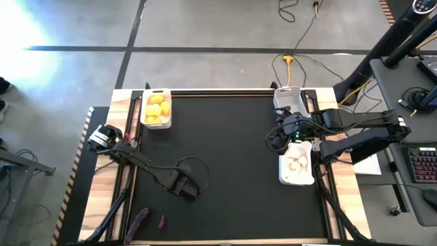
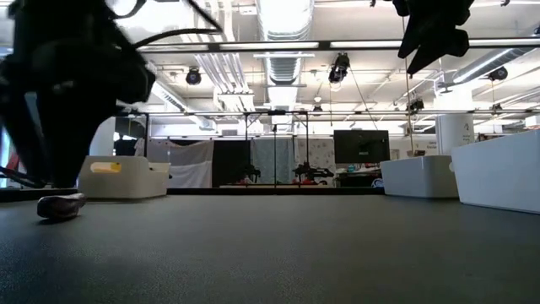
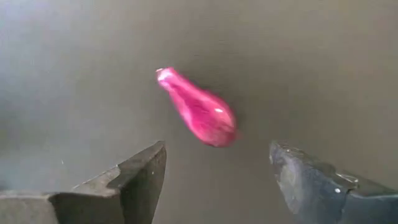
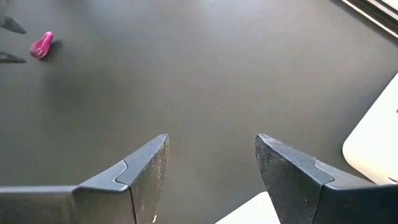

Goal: Sort produce into baskets
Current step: Put the purple eggplant into the gray bin

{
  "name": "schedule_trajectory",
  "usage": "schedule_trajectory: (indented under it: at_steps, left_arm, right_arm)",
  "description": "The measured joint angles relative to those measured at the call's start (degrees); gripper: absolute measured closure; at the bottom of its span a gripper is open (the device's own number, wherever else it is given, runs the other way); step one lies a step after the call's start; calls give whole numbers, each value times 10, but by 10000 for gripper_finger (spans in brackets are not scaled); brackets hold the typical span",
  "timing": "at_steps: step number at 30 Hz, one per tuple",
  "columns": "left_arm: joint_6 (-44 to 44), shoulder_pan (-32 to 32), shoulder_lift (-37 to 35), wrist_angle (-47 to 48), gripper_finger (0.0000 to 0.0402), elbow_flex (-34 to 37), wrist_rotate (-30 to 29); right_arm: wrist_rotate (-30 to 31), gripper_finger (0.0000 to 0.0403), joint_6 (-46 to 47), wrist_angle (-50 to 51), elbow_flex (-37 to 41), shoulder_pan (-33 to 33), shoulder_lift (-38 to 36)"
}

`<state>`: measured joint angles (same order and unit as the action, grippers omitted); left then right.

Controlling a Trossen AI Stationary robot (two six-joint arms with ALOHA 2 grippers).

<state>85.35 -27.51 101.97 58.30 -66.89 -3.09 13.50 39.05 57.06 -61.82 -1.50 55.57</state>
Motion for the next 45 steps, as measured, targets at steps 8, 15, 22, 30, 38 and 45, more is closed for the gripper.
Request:
schedule_trajectory:
  at_steps: [8,15,22,30,38,45]
  left_arm:
    - [130,-1,-3,-169,132,93,-29]
    - [155,0,-5,-177,161,102,-49]
    - [108,19,-4,-172,252,103,-43]
    - [-103,95,1,-216,337,67,-73]
    - [-400,220,35,-387,342,-4,-76]
    - [-558,274,148,-403,342,-115,-71]
  right_arm:
    - [0,170,0,-1,0,0,0]
    - [0,170,5,-3,0,0,0]
    - [0,170,4,-3,0,0,0]
    - [-4,172,8,-3,-11,-17,0]
    - [-3,184,36,-11,8,-103,4]
    - [0,182,76,-96,63,-180,39]
